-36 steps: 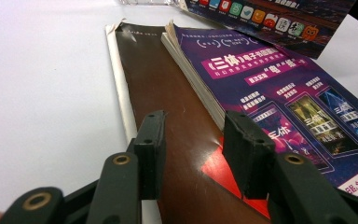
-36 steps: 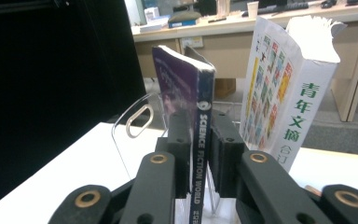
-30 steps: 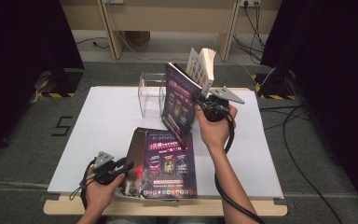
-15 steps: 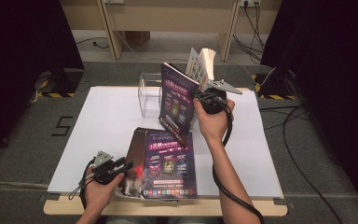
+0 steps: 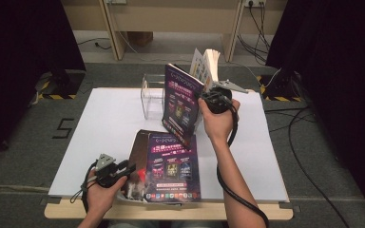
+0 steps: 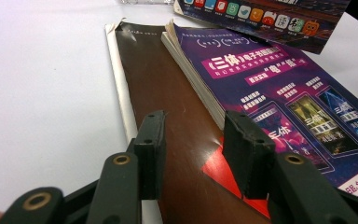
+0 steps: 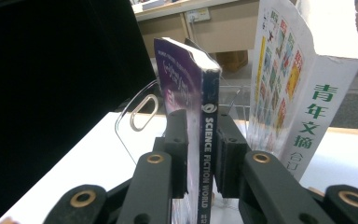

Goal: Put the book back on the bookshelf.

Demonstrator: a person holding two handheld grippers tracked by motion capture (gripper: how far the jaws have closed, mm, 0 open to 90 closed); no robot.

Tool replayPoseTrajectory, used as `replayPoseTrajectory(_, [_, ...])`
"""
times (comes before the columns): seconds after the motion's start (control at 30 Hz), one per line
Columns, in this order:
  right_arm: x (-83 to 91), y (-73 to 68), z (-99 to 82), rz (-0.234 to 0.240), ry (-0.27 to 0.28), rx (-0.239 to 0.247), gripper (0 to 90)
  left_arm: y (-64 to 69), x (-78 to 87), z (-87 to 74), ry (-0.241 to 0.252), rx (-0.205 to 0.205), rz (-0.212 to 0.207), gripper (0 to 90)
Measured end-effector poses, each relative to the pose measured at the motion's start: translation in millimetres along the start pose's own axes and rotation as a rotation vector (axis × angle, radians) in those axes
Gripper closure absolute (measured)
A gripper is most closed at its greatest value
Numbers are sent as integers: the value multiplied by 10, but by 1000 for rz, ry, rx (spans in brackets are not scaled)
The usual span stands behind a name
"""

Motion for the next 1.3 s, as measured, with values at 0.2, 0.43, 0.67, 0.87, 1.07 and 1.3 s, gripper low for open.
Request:
replayPoseTrajectory(0.2, [-12, 18, 5, -18, -19, -6, 845, -3, 0, 1, -1, 1, -1, 587])
replayPoseTrajectory(0.43, [3, -109, 0, -9, 35, 22, 848, -11, 1, 1, -1, 1, 0, 588])
replayPoseTrajectory(0.67, [-49, -266, 132, -29, 80, 93, 849, -14, 5, 3, 1, 0, 0, 588])
replayPoseTrajectory(0.87, [-110, -320, 236, -22, 112, 96, 849, -28, 5, 8, 3, 6, 2, 589])
replayPoseTrajectory(1.07, [-184, -393, 293, 2, 126, 93, 848, -27, -1, 8, 1, 5, 0, 589])
replayPoseTrajectory(1.3, [-269, -408, 333, 2, 135, 91, 849, -37, 5, 6, -1, 4, 2, 590])
Point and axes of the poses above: each handheld gripper's, and its own axes: x roughly backward along the jaws, z roughly out of its top, y roughly to its right, the point moved 2 cm from there along -x, roughly forward along the jaws, and after that the axes turned 5 degrees about z, right-handed, at the moved point
